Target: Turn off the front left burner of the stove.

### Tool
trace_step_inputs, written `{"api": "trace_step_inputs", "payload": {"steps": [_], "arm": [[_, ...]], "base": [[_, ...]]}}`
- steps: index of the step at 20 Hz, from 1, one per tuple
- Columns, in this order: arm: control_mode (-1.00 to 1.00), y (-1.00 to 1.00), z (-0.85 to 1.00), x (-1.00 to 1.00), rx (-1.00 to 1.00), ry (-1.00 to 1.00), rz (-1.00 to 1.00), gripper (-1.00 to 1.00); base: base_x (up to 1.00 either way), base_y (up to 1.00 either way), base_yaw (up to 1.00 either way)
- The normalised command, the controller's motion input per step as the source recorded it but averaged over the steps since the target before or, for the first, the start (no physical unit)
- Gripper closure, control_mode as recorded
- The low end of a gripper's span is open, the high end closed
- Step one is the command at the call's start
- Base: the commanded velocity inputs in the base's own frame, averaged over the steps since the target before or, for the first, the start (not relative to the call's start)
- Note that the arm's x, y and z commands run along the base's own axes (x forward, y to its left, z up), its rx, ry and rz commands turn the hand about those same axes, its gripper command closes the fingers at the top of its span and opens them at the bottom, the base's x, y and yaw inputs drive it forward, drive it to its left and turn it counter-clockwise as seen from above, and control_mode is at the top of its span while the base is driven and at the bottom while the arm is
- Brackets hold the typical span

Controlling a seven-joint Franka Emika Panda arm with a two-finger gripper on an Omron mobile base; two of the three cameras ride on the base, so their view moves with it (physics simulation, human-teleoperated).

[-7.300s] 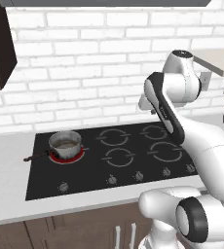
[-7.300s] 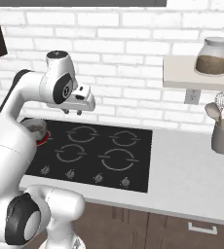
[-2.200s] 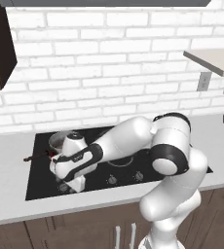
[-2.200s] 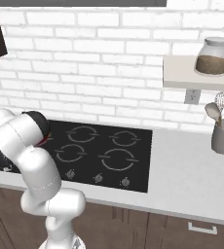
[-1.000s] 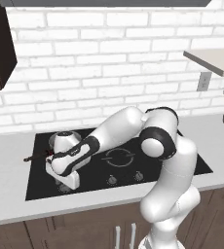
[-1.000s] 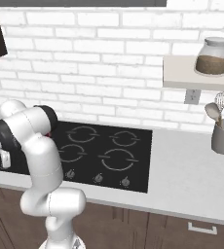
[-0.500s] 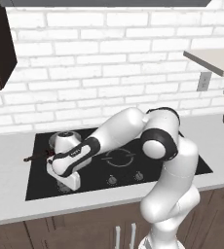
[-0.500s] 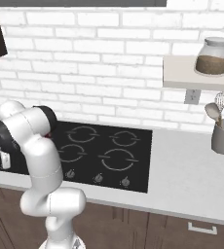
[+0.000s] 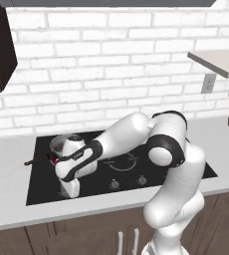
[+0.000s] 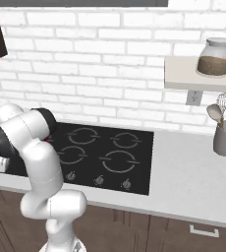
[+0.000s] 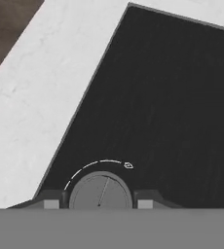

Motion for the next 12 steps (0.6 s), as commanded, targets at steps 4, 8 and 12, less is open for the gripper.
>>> {"api": "trace_step_inputs", "payload": {"steps": [4, 8, 12], "arm": [[-1.00, 0.01, 0.00, 0.00, 0.00, 0.17, -0.52, 1.00], [-1.00, 0.13, 0.00, 0.12, 0.00, 0.24, -0.59, 1.00], [-1.00, 0.15, 0.00, 0.23, 0.00, 0.29, -0.63, 1.00]], "base": [[0.00, 0.00, 0.00], [0.00, 0.00, 0.00], [0.00, 0.00, 0.00]]}}
